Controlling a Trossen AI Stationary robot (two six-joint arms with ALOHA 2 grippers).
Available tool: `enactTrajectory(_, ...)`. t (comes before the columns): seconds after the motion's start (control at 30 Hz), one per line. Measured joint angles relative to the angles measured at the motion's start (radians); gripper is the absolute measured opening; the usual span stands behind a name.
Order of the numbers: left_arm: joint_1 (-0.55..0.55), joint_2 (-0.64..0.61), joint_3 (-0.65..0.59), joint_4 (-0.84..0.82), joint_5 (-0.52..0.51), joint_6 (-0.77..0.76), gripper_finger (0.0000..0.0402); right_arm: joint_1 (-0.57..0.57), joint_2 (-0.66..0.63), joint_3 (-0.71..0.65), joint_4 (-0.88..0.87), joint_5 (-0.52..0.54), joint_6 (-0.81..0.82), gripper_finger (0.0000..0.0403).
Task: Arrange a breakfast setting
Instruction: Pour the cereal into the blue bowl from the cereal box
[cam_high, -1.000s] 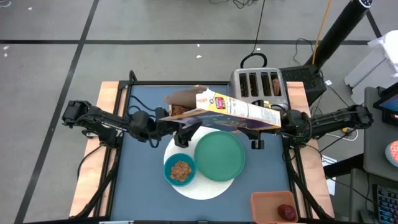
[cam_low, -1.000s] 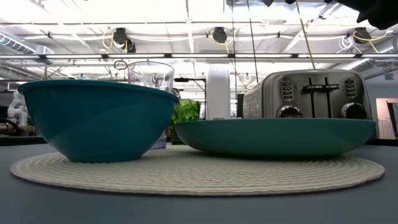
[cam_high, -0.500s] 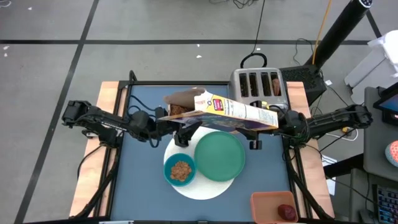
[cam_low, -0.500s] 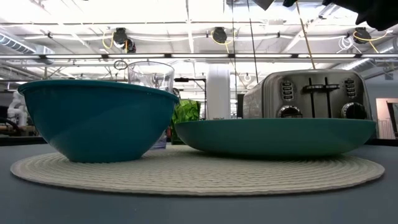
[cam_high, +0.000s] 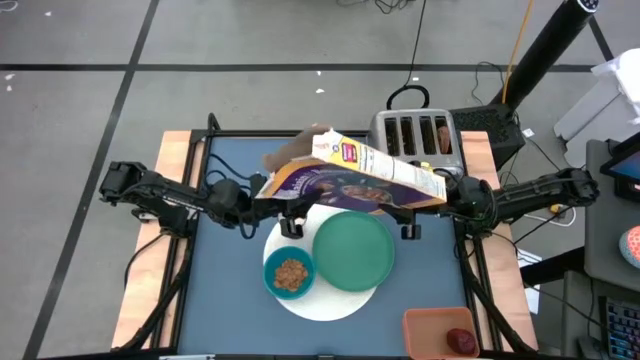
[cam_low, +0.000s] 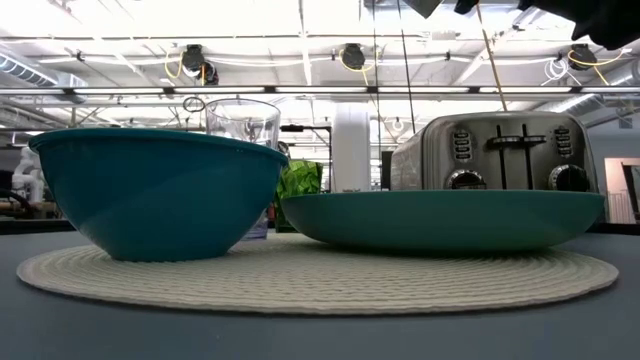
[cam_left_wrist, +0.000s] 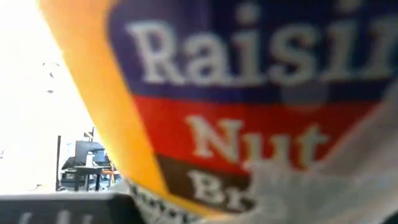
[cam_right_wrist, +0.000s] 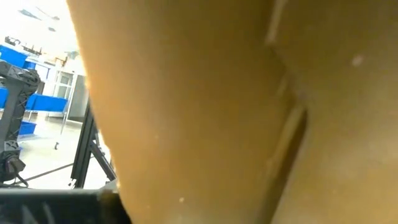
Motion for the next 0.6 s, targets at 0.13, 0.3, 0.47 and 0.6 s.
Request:
enactTrajectory(0.13, -0.001, 0.000, 0.000, 0.002, 0.001, -0.003, 0.0133, 0.000, 0.000, 0.000, 0.000, 0.003, 0.013, 0.0212)
enactTrajectory(0.3, -0.001, 0.000, 0.000, 0.002, 0.000, -0.003, 0.0129, 0.000, 0.000, 0.000, 0.000, 0.002, 0.003, 0.0216)
enactTrajectory(0.47, -0.001, 0.000, 0.000, 0.003, -0.003, -0.002, 0.0127, 0.000, 0.000, 0.000, 0.000, 0.002, 0.006, 0.0216)
enactTrajectory(0.6, 0.000, 0.000, 0.000, 0.003, -0.005, -0.001, 0.0126, 0.000, 0.000, 0.000, 0.000, 0.001, 0.005, 0.0216)
